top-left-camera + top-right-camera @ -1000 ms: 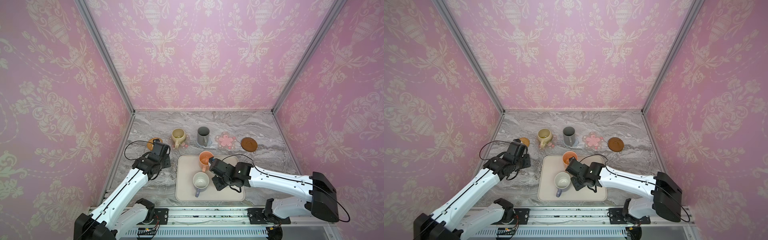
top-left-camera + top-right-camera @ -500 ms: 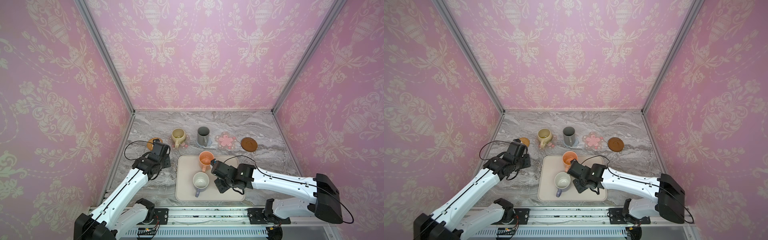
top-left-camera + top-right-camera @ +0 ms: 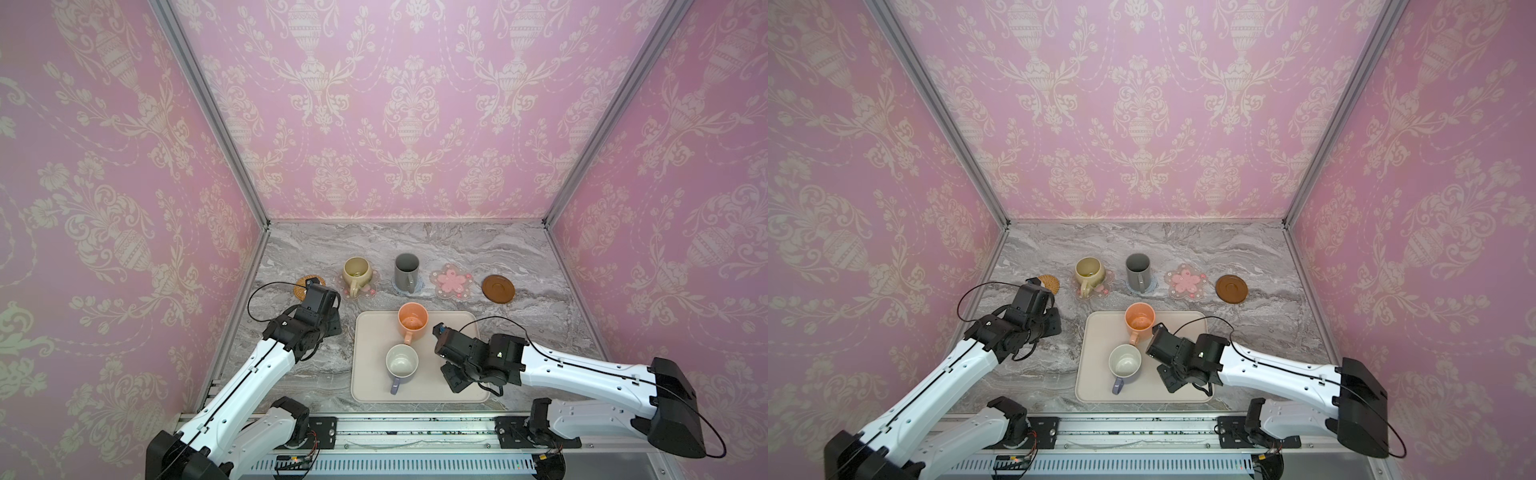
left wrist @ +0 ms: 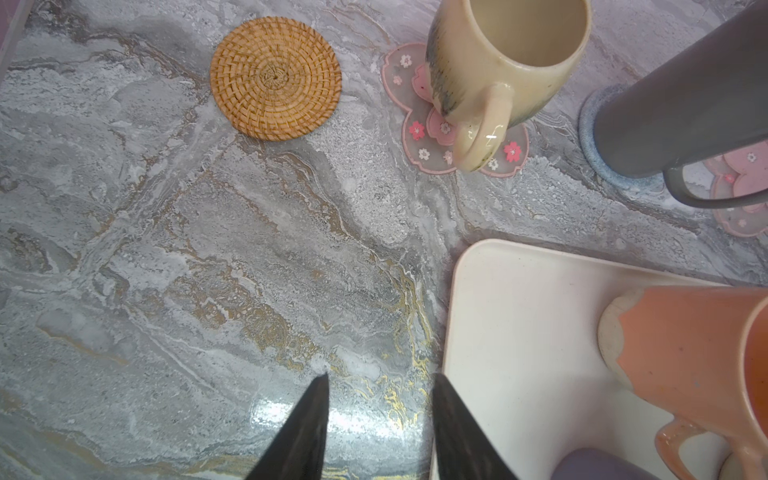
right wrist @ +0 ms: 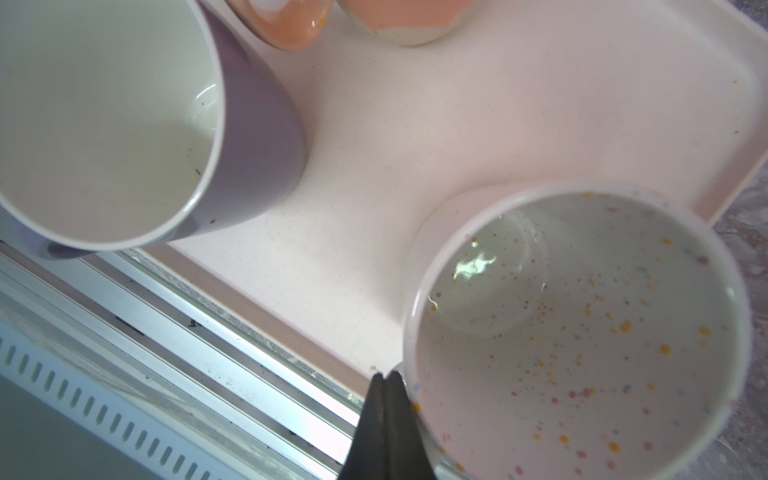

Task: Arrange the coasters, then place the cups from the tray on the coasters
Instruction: 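Lower the right gripper over the white speckled mug's handle on the tray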

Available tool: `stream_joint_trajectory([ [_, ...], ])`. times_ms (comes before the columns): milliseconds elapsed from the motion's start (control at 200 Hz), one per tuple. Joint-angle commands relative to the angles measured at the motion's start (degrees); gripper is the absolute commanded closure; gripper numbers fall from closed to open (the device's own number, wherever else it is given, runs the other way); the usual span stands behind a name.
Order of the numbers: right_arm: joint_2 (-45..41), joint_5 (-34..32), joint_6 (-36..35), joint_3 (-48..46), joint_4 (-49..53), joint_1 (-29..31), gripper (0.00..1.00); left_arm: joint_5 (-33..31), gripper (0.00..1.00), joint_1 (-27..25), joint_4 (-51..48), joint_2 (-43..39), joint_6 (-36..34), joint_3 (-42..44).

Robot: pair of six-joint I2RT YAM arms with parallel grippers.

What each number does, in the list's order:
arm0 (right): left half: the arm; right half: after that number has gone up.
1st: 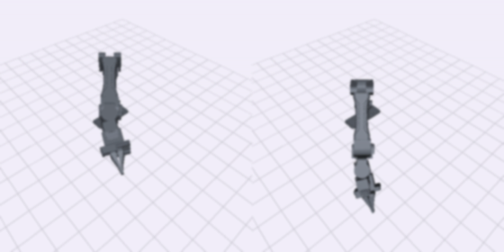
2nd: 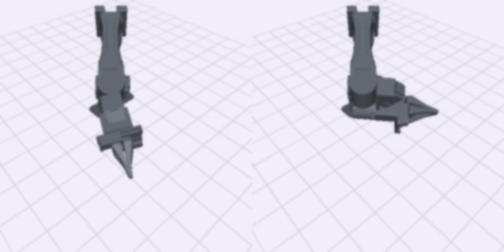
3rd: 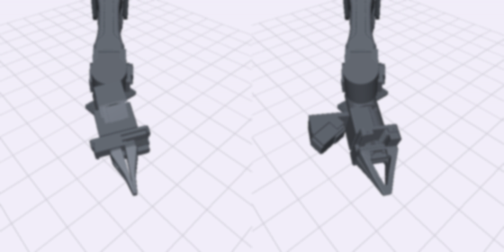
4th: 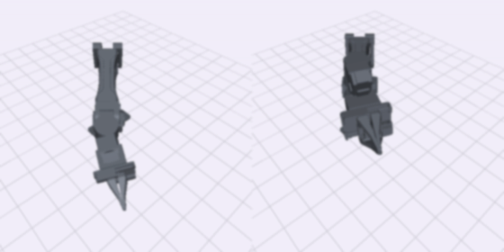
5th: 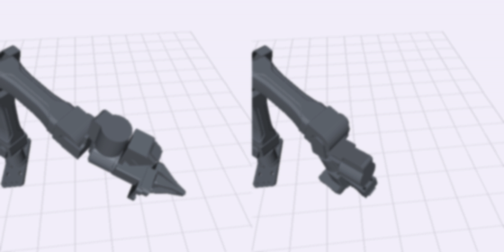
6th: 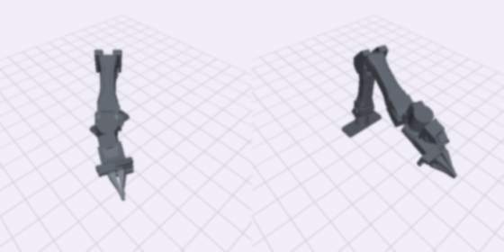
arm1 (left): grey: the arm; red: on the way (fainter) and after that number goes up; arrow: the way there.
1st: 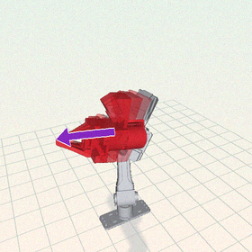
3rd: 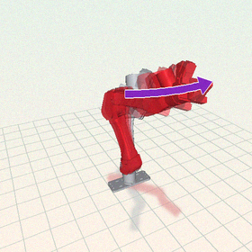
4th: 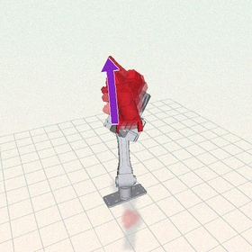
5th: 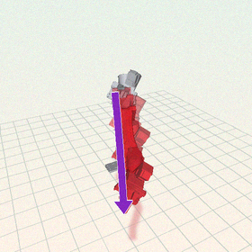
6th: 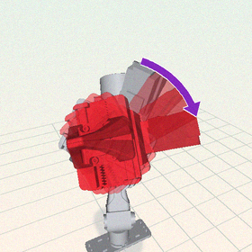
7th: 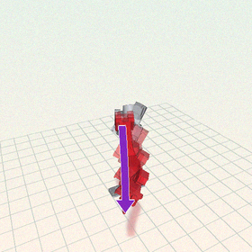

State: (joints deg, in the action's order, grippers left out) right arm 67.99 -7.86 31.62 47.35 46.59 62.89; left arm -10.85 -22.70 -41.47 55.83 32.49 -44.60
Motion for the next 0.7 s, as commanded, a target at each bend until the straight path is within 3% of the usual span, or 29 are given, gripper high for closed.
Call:
stream_joint_trajectory([
  [0, -2.85, -4.20, 1.58, -1.60, 4.60, -0.14, 1.00, 0.42, 0.57, -0.33, -1.24, -1.32, 0.97, -0.08],
  [230, -7.56, -4.61, 3.54, -2.29, 4.51, -1.60, 1.00, 3.54, 0.56, -0.44, -0.13, -0.95, 1.30, 0.04],
  [696, -9.71, 1.18, 7.08, -3.95, 5.56, -0.07, 1.00, 6.44, 0.56, -1.21, 0.67, 1.24, 0.08, -2.47],
])
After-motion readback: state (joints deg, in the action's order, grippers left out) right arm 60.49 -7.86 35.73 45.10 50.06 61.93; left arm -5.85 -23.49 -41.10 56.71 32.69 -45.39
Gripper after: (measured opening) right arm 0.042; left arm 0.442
